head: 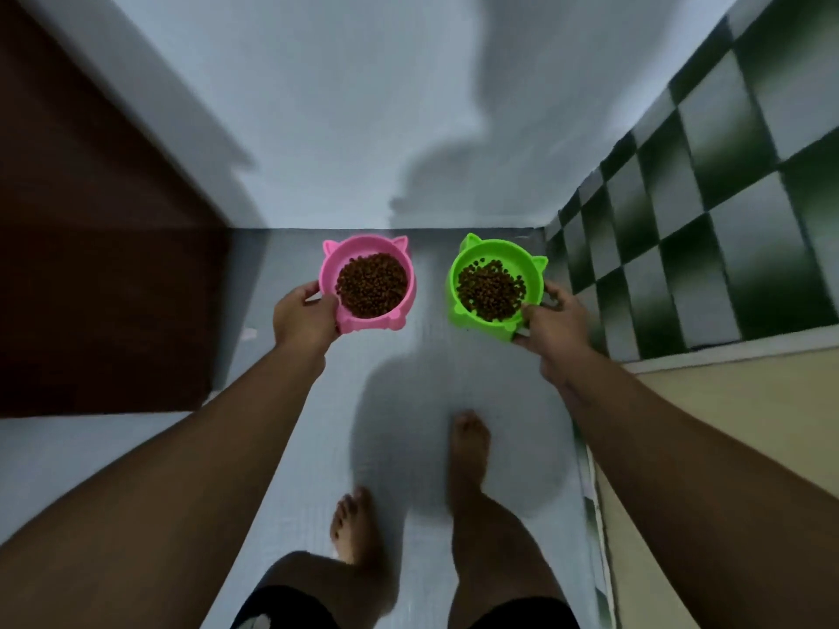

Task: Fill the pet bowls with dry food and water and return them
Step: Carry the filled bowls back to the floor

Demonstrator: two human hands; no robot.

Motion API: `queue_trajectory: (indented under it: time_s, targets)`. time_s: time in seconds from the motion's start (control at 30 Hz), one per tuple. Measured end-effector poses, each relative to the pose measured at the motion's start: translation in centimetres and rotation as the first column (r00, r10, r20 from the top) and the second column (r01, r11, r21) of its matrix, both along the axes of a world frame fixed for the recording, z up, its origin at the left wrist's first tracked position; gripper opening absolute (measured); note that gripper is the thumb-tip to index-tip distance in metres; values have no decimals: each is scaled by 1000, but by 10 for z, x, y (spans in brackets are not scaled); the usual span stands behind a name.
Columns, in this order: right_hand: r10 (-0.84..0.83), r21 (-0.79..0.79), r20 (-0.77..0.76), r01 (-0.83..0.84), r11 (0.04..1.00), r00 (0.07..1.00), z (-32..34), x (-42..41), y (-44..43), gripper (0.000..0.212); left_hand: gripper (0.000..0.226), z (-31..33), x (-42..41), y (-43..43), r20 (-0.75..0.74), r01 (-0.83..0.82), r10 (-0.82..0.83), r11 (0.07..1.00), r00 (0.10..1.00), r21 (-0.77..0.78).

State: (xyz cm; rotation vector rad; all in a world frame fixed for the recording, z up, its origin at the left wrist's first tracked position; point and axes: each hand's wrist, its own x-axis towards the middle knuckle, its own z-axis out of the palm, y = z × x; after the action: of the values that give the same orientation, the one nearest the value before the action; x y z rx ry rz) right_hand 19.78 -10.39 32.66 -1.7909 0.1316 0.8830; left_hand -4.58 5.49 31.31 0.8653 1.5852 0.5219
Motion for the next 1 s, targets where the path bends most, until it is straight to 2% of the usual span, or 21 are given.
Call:
queue_trajectory:
  time_s: [0.13, 0.3, 0.5, 0.7, 1.0]
  targets:
    - [35, -49, -3, -35, 998, 999, -109, 49, 56, 54, 48, -112, 39, 49, -66, -21, 23, 999, 998, 29]
    - [90, -111, 35, -86, 990, 995, -246, 109, 113, 52, 49, -250, 92, 96, -62, -56, 57, 998, 996, 22]
    - [128, -117, 97, -116, 986, 987, -376, 161, 166, 53, 47, -370, 133, 139, -65, -70, 73, 997, 995, 37]
    - [180, -159, 181, -152, 975, 967, -447, 185, 195, 57, 49, -418, 152, 166, -91, -76, 83, 994, 992, 73]
    - [181, -211, 231, -133, 968, 956, -508, 198, 188, 57, 40, -424, 156, 162, -226, -35, 78, 981, 971, 189]
